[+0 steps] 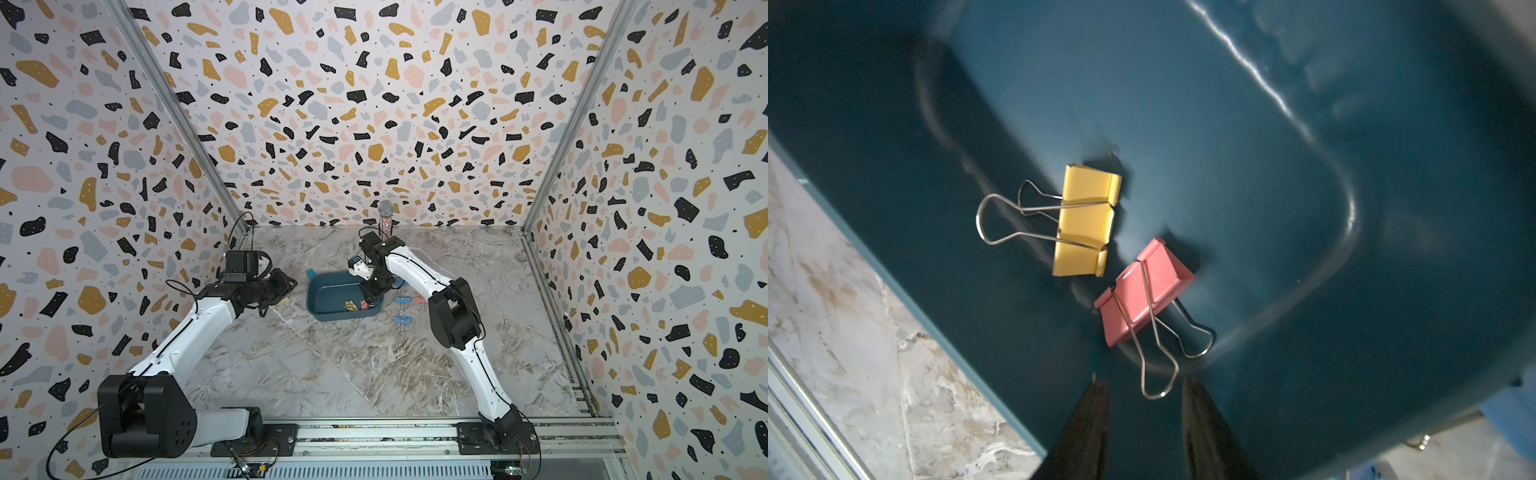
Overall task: Take out the binder clips from the storage box
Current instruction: Pick up the binder clip from the storage box.
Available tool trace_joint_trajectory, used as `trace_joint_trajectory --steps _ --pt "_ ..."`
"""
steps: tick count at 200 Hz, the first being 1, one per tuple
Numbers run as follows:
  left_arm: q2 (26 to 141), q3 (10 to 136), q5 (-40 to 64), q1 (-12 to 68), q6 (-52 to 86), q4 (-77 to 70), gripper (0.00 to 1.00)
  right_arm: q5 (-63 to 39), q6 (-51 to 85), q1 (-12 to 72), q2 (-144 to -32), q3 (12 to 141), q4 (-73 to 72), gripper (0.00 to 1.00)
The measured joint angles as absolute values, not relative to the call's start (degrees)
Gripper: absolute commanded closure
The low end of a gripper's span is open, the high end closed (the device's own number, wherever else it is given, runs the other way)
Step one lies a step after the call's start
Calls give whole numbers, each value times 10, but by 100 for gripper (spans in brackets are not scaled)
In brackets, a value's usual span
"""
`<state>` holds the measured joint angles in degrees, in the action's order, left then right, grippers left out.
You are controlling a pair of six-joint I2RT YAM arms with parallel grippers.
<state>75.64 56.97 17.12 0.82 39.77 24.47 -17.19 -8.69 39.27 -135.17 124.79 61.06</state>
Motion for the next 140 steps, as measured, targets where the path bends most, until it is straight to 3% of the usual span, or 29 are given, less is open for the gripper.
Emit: trace_joint_trajectory --steps 140 --pt "756 570 177 8 398 245 68 -158 -76 400 -1378 1257 626 73"
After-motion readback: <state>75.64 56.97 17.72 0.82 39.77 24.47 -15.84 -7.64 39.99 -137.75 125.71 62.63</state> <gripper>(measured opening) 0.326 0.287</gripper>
